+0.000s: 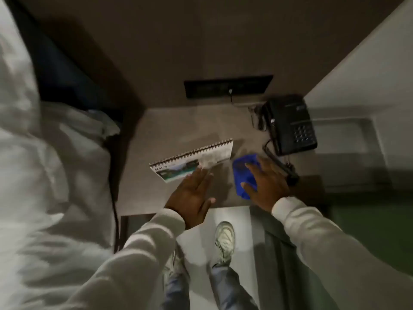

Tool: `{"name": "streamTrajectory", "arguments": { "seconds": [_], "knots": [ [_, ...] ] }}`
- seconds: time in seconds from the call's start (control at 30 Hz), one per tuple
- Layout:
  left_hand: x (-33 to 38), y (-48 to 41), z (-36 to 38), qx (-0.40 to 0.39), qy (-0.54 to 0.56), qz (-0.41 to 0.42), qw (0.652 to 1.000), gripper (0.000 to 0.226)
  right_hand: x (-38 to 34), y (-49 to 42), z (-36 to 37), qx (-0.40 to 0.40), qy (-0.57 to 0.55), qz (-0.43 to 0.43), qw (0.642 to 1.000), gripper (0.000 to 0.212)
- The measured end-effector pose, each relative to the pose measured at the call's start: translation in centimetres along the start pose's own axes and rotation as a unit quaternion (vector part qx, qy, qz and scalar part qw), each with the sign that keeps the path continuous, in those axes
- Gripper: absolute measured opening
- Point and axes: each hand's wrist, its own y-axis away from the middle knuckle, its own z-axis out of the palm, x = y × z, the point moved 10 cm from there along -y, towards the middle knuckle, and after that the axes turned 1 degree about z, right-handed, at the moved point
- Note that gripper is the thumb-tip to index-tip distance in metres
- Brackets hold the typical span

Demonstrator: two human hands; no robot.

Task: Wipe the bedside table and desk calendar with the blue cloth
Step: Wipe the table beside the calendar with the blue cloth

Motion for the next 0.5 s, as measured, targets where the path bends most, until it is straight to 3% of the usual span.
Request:
{"name": "streamTrajectory", "arguments": {
  "seconds": [0.13, 0.5],
  "knots": [
    [-3.3, -1.2, 7.9, -0.048, 0.005, -0.024, 0.999, 0.068, 1.7, -2.7, 5.0, 0.033, 0.005, 0.034, 0.999, 0.067],
    [-6.7, -2.1, 15.3, 0.012, -0.157, 0.012, 0.987, 0.071, 1.8, -4.1, 8.1, 0.163, 0.012, 0.047, 0.985, 0.057]
  ]
}}
